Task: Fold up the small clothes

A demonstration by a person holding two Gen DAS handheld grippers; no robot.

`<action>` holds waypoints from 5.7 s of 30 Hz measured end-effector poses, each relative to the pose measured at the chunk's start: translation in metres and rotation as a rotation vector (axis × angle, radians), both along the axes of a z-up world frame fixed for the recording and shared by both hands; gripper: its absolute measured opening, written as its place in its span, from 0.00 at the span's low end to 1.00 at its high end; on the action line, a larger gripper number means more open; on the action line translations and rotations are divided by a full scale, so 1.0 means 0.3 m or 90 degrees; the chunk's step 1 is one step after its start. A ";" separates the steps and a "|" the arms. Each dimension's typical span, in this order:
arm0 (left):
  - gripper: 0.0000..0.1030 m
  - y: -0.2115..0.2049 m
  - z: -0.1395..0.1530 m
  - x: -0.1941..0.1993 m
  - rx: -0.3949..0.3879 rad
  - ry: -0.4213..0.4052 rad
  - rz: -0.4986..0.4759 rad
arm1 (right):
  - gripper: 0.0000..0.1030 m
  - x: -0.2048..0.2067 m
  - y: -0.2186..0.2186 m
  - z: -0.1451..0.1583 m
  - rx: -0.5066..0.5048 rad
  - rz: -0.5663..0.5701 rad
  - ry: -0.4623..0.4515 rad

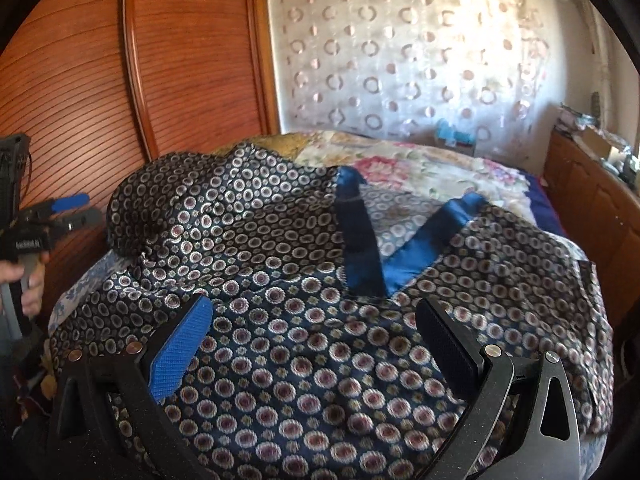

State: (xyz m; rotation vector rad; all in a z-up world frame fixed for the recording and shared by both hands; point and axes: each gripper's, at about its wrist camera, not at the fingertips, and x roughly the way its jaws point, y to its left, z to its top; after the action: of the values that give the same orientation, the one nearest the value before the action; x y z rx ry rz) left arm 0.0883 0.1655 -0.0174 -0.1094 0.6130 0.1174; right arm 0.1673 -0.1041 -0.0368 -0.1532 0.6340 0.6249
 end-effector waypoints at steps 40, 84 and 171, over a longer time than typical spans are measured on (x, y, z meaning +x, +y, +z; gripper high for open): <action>0.00 -0.332 0.255 0.347 -0.014 0.009 -0.267 | 1.00 0.270 -0.167 -0.025 0.035 -0.087 0.098; 0.50 -0.105 -0.132 0.194 -0.013 0.168 -0.114 | 0.14 0.291 0.458 -0.181 -0.121 0.221 0.122; 0.46 -0.241 0.050 0.366 -0.024 0.072 -0.151 | 0.73 0.321 -0.071 -0.184 -0.117 -0.069 0.109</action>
State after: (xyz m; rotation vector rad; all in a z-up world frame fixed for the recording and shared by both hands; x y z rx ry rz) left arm 0.1981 0.0931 -0.0024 -0.0658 0.7359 -0.1178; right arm 0.2635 -0.1255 -0.0919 -0.2370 0.8596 0.4779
